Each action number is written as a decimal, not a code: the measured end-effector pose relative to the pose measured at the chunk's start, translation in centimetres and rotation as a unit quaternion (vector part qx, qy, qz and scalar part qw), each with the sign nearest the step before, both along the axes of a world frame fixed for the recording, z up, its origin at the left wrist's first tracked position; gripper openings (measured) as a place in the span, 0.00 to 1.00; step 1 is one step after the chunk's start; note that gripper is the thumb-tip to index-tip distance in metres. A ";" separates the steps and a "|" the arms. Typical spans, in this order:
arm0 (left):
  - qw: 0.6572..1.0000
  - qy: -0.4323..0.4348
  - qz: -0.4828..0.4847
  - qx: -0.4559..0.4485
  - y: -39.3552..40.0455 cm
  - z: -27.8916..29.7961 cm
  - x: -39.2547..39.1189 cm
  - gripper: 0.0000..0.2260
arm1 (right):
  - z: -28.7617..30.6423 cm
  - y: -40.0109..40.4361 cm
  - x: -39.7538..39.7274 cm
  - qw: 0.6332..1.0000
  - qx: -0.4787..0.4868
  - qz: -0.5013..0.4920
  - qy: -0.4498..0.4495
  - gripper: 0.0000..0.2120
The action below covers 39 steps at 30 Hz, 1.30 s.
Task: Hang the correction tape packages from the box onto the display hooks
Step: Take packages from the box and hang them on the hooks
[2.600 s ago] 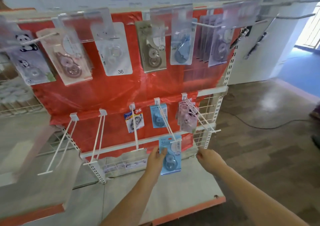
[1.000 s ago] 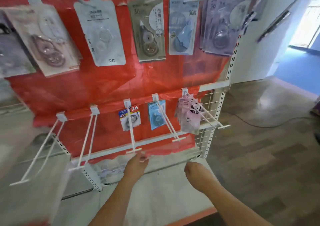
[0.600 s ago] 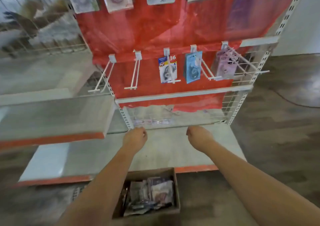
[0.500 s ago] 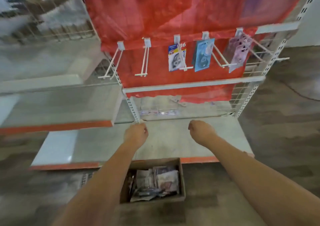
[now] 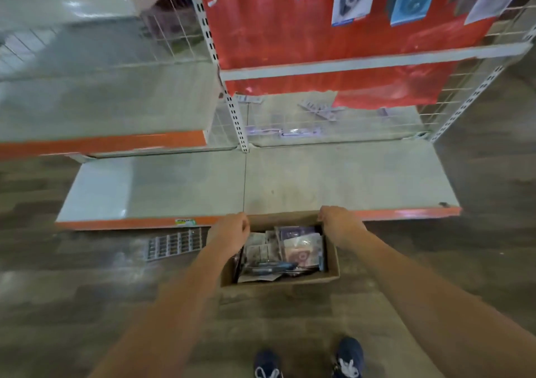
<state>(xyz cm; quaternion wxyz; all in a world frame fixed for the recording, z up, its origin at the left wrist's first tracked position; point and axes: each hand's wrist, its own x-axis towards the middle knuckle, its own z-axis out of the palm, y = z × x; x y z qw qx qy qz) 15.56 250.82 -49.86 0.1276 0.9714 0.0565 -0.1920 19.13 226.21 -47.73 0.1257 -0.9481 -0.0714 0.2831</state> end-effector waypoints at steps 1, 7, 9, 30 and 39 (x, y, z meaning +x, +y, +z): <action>1.000 0.017 0.007 -0.004 0.1 -1.6 -0.3 0.07 | -1.8 0.2 -0.4 1.000 -0.007 0.011 0.012 0.14; 0.997 0.077 0.026 -0.003 0.1 -13.3 -2.0 0.09 | -13.5 0.3 -1.5 0.997 -0.032 0.039 0.054 0.13; 0.996 0.086 0.034 -0.008 0.1 -17.5 -2.0 0.10 | -17.7 0.2 -1.5 0.997 -0.038 0.047 0.053 0.12; 0.991 0.128 0.017 0.047 2.3 -45.2 8.1 0.14 | -45.2 3.7 7.7 0.986 -0.108 0.124 0.002 0.14; 0.968 0.218 -0.045 0.113 1.2 -47.4 8.0 0.19 | -46.9 3.5 7.8 0.991 -0.087 0.097 0.021 0.16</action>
